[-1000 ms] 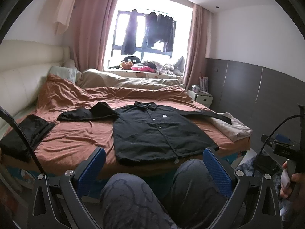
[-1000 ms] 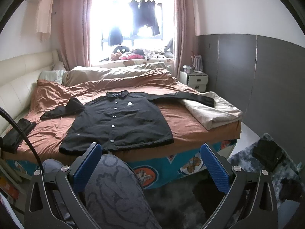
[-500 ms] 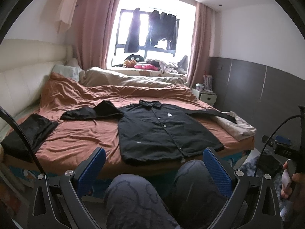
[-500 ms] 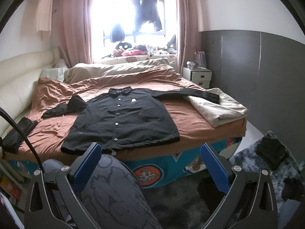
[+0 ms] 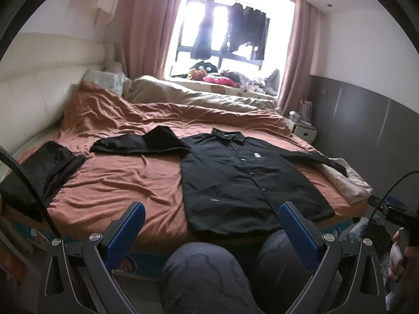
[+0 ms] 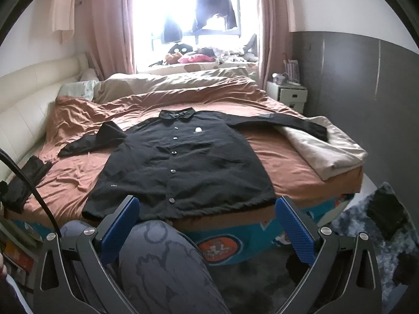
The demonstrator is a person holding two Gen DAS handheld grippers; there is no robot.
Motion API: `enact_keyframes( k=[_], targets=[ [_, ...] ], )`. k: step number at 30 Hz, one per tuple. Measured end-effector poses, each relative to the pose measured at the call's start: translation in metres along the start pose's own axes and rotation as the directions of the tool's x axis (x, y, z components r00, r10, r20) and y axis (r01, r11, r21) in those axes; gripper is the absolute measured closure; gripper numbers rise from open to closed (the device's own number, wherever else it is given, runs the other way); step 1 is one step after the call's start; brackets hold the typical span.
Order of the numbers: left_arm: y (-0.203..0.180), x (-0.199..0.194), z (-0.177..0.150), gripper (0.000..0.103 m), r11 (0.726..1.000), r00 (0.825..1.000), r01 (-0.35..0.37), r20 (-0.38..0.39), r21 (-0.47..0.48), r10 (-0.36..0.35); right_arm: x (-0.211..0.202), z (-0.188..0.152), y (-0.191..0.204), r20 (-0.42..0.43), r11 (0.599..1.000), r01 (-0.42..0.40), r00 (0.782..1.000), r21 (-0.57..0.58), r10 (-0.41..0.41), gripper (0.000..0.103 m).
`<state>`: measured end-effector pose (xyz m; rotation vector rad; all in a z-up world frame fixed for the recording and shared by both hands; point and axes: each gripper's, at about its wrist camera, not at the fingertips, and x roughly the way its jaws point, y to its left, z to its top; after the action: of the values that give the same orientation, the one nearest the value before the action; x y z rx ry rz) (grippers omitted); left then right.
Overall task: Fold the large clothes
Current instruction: 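Move both tools toward the black shirt lying on the bed, then grasp the shirt sleeve with the left tool while the right tool grips the shirt body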
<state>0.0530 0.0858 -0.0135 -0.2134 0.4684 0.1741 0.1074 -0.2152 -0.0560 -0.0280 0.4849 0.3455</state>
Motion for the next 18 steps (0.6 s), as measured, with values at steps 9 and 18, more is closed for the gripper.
enact_keyframes(
  k=[9,18],
  targets=[
    [0.043,0.061,0.034,0.001,0.996,0.995,-0.085,-0.058,-0.038,0.083,0.058,0.036,0.012,-0.015,0.996,-0.083,0.996,0.014,0.083,0.000],
    [0.106,0.114,0.059,0.003,0.980,0.979,-0.179,-0.113,-0.092,0.168,0.132,0.066,0.033,-0.054,0.986,-0.166,0.984,0.033,0.167,0.000]
  ],
)
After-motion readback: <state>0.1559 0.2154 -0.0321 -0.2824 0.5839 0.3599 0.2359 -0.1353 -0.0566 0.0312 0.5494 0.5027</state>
